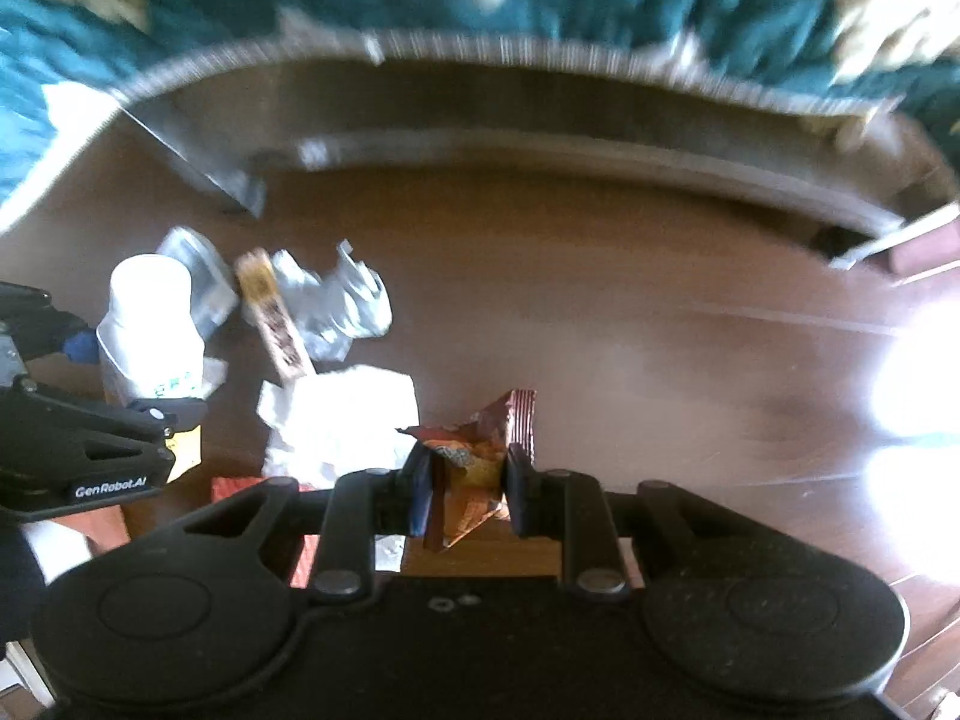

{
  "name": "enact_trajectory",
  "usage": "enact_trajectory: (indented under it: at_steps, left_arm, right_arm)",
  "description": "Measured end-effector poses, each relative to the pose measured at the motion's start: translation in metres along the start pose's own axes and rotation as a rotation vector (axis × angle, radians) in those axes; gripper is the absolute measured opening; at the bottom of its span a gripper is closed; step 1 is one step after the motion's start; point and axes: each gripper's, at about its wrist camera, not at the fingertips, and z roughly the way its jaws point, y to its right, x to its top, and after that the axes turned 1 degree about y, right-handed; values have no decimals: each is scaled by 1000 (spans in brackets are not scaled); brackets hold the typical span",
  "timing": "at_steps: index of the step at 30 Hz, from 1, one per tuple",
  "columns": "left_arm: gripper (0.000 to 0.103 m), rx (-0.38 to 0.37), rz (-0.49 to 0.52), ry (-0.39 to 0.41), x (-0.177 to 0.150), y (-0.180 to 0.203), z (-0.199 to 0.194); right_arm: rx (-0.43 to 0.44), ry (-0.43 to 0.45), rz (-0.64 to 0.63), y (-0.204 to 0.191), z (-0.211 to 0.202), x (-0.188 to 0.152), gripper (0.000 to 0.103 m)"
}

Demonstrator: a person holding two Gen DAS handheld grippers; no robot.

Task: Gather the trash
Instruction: 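Grasp the white yogurt bottle with left gripper while right grasps the orange snack wrapper, then carry the bottle with left gripper while right carries the orange wrapper to the teal bin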

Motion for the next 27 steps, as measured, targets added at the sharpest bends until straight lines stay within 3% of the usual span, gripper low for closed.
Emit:
enact_trajectory:
  at_steps: [12, 20, 27]
  left_arm:
    - [51, -4, -13, 212, -37, 8, -150]
    - [51, -26, -69, 397, -62, 10, -238]
    - [51, -15, -89, 578, -66, 3, -317]
  right_arm:
    - [14, 252, -30, -22, -152, -33, 23]
    - [33, 468, -68, -34, -250, -54, 23]
    - [25, 626, -138, -51, -325, -58, 23]
